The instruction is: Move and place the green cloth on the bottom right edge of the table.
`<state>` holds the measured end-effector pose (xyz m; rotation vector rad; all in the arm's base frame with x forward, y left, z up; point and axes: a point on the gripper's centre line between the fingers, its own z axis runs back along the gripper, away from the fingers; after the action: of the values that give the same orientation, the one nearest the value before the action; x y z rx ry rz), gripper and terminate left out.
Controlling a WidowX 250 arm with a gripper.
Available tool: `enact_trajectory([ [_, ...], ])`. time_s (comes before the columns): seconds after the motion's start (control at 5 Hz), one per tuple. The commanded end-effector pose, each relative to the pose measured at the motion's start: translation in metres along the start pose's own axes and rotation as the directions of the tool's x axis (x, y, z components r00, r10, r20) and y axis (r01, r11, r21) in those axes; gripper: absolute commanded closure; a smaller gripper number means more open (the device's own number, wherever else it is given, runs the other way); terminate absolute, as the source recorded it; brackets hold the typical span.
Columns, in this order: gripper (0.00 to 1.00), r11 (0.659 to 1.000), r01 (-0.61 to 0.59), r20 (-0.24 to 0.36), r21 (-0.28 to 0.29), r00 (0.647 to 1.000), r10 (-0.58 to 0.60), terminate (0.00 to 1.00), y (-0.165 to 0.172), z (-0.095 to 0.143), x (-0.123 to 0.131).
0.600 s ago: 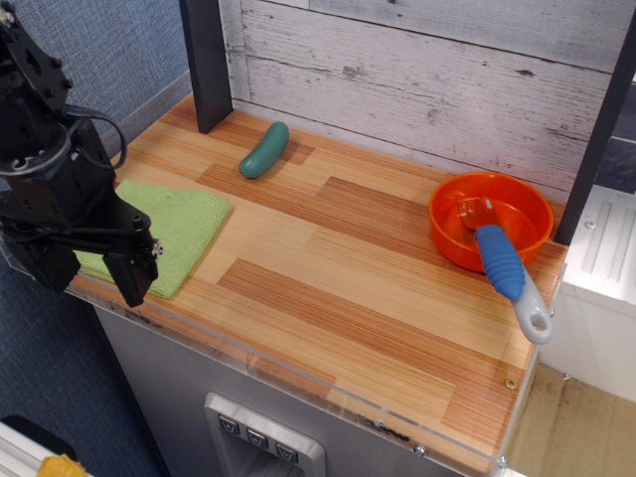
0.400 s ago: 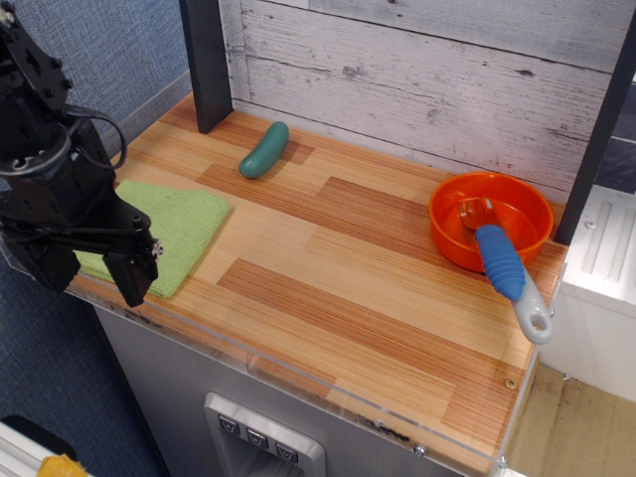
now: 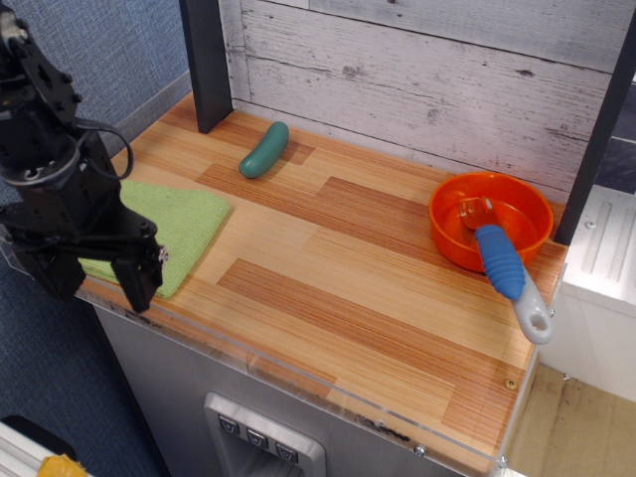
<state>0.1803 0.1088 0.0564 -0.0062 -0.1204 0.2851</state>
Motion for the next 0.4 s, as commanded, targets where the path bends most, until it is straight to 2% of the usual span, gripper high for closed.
enact_trajectory([
  [0.0,0.0,0.998,-0.035,0.081,0.057,0.996,0.03,0.0,0.011,0.008,0.048],
  [0.2,0.0,0.997,-0.011,0.078,0.082,0.997,0.005,0.0,0.012,-0.008,0.068],
])
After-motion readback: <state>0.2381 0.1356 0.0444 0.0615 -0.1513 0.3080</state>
